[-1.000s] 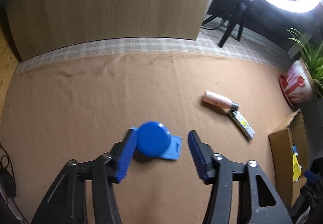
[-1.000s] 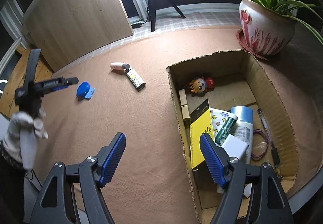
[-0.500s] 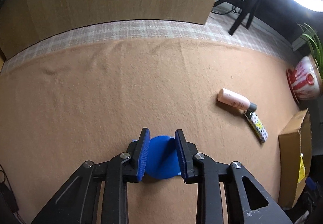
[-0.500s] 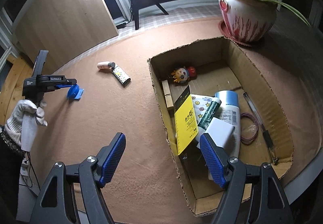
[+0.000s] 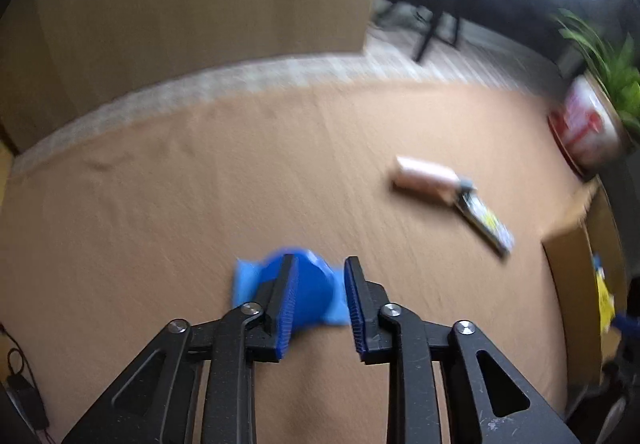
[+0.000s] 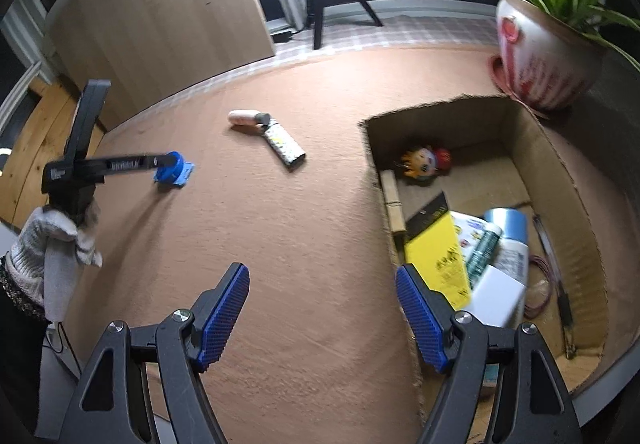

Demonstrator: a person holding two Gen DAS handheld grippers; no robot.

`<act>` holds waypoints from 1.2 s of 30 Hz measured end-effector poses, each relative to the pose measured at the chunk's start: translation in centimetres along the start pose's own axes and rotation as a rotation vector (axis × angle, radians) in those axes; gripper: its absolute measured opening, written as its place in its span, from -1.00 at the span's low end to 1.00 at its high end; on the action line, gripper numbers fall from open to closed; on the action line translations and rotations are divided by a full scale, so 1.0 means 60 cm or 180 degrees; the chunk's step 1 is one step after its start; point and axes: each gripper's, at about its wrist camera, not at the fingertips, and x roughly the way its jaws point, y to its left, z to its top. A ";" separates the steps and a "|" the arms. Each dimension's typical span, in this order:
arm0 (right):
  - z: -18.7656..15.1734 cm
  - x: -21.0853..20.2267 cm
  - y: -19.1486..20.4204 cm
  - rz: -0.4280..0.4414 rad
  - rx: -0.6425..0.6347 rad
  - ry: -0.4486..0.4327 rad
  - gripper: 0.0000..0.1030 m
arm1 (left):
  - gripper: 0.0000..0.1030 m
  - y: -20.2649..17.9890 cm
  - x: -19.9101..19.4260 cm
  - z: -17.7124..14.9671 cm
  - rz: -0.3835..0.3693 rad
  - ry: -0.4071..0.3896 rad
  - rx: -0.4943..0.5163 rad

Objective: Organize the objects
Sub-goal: 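Reach the left tool to the blue round disc and close on it, then lift the blue disc off the blue phone stand with the left gripper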

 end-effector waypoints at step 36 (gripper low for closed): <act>0.130 0.190 0.246 0.0491 -0.1303 0.0213 0.40 | -0.13 0.052 -0.087 -0.230 0.0080 0.0059 -0.0241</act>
